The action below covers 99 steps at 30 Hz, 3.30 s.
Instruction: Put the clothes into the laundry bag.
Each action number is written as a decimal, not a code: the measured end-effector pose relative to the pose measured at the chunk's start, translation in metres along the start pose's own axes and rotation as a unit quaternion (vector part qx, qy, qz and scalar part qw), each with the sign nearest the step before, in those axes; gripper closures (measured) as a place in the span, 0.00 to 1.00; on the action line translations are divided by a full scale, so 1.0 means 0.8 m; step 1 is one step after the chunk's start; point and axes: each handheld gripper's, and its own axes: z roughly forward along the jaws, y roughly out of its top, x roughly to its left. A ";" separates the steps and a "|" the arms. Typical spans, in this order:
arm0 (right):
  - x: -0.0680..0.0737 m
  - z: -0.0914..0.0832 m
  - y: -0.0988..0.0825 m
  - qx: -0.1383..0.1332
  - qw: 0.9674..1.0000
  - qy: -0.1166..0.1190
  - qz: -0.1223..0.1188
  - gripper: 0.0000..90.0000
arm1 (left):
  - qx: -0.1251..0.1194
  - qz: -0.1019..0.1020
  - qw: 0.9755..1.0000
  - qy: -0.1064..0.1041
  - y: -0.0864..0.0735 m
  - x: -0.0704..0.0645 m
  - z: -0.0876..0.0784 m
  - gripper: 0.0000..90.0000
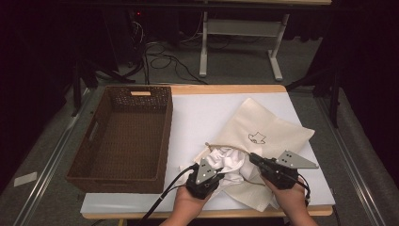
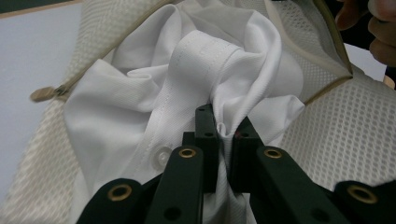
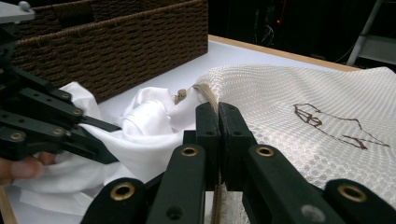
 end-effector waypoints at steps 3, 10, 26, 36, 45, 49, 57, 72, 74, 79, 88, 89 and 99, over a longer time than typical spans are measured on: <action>0.000 -0.001 0.000 -0.001 1.000 0.000 0.002 0.99 | 0.003 -0.001 1.000 -0.005 0.007 -0.006 0.018 0.94; -0.001 -0.003 0.002 -0.008 1.000 0.003 0.004 0.99 | -0.003 -0.004 1.000 -0.004 0.028 -0.012 0.055 0.94; -0.002 -0.004 0.001 -0.007 1.000 0.002 0.007 0.99 | 0.004 0.006 1.000 0.004 0.024 0.003 -0.010 0.29; -0.002 -0.001 -0.001 -0.001 1.000 0.002 0.005 0.99 | 0.120 -0.040 0.992 0.019 -0.031 0.036 -0.030 0.17; -0.002 -0.001 -0.003 0.002 1.000 0.003 0.007 0.99 | 0.167 0.027 0.984 0.062 -0.040 0.013 -0.015 0.30; -0.001 -0.001 -0.004 0.003 1.000 0.002 0.007 0.99 | 0.159 0.030 0.986 0.050 -0.041 0.009 -0.017 0.51; -0.001 -0.001 -0.004 0.004 1.000 0.005 0.010 0.99 | 0.150 0.030 0.987 0.046 -0.042 0.011 -0.020 0.84; 0.004 0.000 -0.002 -0.001 1.000 0.014 0.007 0.99 | 0.089 0.006 0.996 0.007 -0.014 0.012 -0.052 0.88; 0.007 0.000 -0.002 0.002 1.000 0.014 0.007 0.99 | 0.074 0.006 0.997 0.001 -0.011 0.011 -0.056 0.88; 0.006 -0.001 -0.001 -0.004 1.000 0.014 0.005 0.99 | 0.044 0.000 0.999 0.001 -0.008 0.009 -0.053 0.88; 0.003 -0.003 0.000 -0.005 1.000 0.007 0.011 0.99 | 0.026 -0.014 1.000 0.005 -0.004 0.015 -0.025 0.88; 0.003 -0.003 0.000 -0.006 1.000 0.008 0.010 0.99 | 0.026 -0.015 1.000 0.006 -0.003 0.015 -0.021 0.88; 0.001 -0.006 0.001 -0.011 1.000 0.008 0.009 0.99 | 0.003 -0.022 1.000 0.005 0.017 0.003 0.019 0.88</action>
